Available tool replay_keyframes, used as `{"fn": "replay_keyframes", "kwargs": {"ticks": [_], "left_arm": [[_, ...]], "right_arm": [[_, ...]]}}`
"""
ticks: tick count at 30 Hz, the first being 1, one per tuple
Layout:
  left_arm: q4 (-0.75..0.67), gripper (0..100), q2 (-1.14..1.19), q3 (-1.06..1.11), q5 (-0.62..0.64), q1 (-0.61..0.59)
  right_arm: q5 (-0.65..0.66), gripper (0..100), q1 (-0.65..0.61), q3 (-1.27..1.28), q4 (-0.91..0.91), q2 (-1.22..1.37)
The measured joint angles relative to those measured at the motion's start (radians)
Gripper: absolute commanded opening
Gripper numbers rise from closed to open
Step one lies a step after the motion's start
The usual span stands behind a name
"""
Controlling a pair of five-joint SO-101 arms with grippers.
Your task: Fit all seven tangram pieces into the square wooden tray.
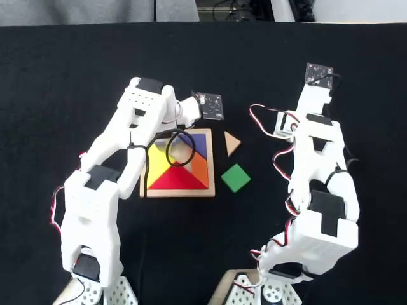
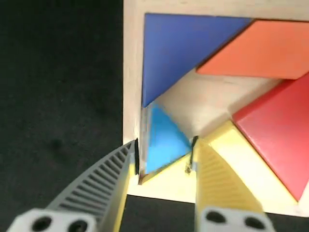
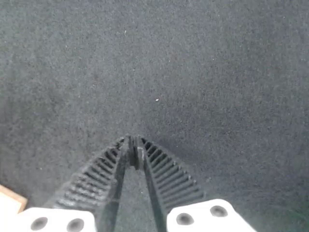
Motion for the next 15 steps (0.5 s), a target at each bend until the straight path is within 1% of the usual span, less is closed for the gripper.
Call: {"fn": "replay_keyframes", "kwargs": {"ticks": [9,12,15], "left_arm": [[0.046,21,0.000,-0.048,0.005,-0.005],[0.046,21,0.012,-0.112,0.071,-0.005],[0.046,21,0.046,-0.130,0.087,-0.005]], "right_arm": [[0.000,1.1,0.000,0.000,0.000,0.000],[0.000,1.1,0.000,0.000,0.000,0.000],[0.000,1.1,0.000,0.000,0.000,0.000]]}}
